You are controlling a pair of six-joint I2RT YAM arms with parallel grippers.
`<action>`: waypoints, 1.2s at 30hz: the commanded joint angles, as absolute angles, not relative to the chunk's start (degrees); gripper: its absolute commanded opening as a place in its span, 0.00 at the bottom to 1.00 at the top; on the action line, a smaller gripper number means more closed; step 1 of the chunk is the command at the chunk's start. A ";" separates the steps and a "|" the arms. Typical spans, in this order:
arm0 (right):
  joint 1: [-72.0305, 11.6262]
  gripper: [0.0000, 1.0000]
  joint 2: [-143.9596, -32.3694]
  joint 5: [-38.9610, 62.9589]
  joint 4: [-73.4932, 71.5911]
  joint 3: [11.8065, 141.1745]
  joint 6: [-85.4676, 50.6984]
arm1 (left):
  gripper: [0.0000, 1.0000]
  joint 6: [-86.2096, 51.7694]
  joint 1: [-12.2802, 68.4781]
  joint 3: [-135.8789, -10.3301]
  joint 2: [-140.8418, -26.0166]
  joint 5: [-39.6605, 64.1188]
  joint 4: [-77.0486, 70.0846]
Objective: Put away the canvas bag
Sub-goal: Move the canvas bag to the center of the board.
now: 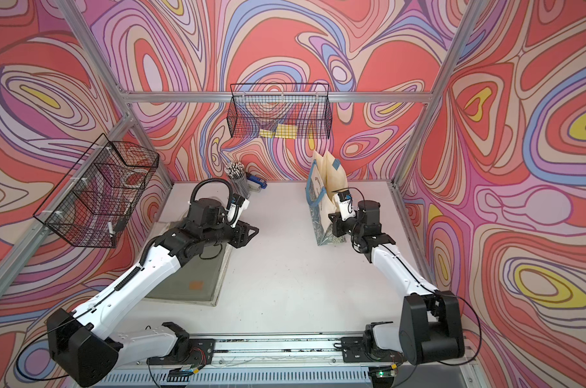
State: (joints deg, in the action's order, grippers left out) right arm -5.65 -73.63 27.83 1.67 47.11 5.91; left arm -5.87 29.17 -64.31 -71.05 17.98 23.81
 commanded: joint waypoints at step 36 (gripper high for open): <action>-17.71 0.57 -48.37 22.52 -10.80 22.41 -9.90 | 0.50 29.55 39.99 -74.17 -71.71 20.21 25.42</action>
State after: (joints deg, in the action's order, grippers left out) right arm -17.19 -50.30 25.43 -4.97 23.97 -7.62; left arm 27.14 39.44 -72.27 -71.29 18.41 26.79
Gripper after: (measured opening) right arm 0.568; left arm 0.498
